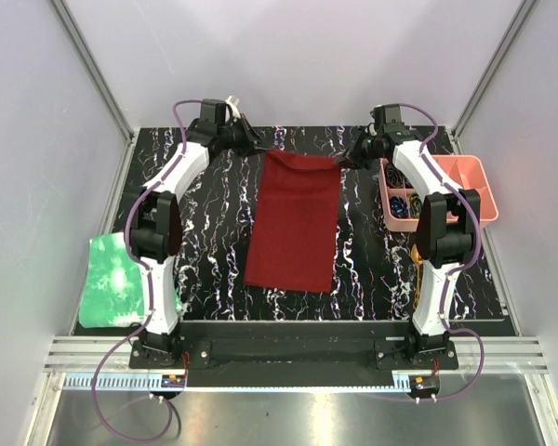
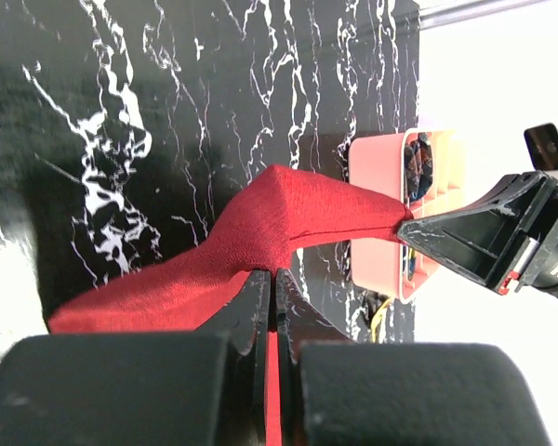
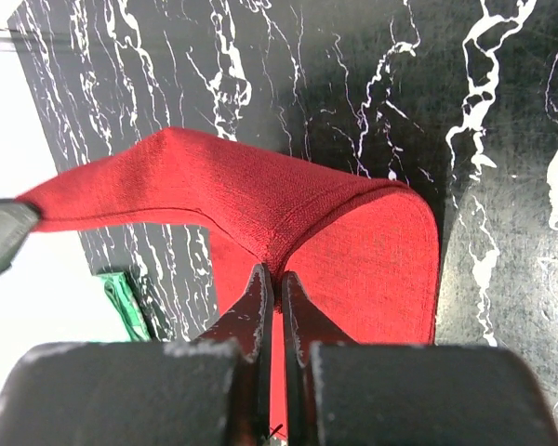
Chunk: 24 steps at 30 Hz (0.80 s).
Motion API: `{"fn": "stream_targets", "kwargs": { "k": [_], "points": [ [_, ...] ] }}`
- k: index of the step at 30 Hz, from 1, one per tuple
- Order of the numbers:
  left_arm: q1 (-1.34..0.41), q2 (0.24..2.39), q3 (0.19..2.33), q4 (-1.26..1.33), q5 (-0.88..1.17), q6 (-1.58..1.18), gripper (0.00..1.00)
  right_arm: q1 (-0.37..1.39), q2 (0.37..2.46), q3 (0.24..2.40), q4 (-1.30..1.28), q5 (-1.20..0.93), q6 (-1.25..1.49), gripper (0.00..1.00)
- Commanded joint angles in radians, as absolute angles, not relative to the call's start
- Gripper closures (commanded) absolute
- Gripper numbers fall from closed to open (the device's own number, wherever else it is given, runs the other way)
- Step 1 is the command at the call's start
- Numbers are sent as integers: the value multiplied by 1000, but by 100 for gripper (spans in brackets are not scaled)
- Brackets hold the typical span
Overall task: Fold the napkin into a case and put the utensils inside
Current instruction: Smooth out the square-folded napkin at the center of the board.
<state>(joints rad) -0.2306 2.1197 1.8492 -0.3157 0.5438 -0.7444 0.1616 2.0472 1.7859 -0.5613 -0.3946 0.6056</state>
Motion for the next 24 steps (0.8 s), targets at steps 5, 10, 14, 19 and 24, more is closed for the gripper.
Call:
{"fn": "stream_targets", "kwargs": {
  "k": [5, 10, 14, 19, 24],
  "points": [
    [-216, 2105, 1782, -314, 670, -724, 100, 160, 1954, 1715, -566, -491, 600, 100],
    [-216, 1839, 1485, -285, 611, -701, 100, 189, 1811, 1499, -540, -528, 604, 100],
    [-225, 1656, 1230, -299, 623, -664, 100, 244, 1663, 1249, -509, -532, 614, 100],
    [-255, 1511, 990, -322, 634, -627, 100, 301, 1505, 1051, -456, -538, 666, 100],
    [-324, 1419, 836, -273, 626, -687, 100, 325, 1431, 878, -385, -543, 715, 100]
  ]
}}
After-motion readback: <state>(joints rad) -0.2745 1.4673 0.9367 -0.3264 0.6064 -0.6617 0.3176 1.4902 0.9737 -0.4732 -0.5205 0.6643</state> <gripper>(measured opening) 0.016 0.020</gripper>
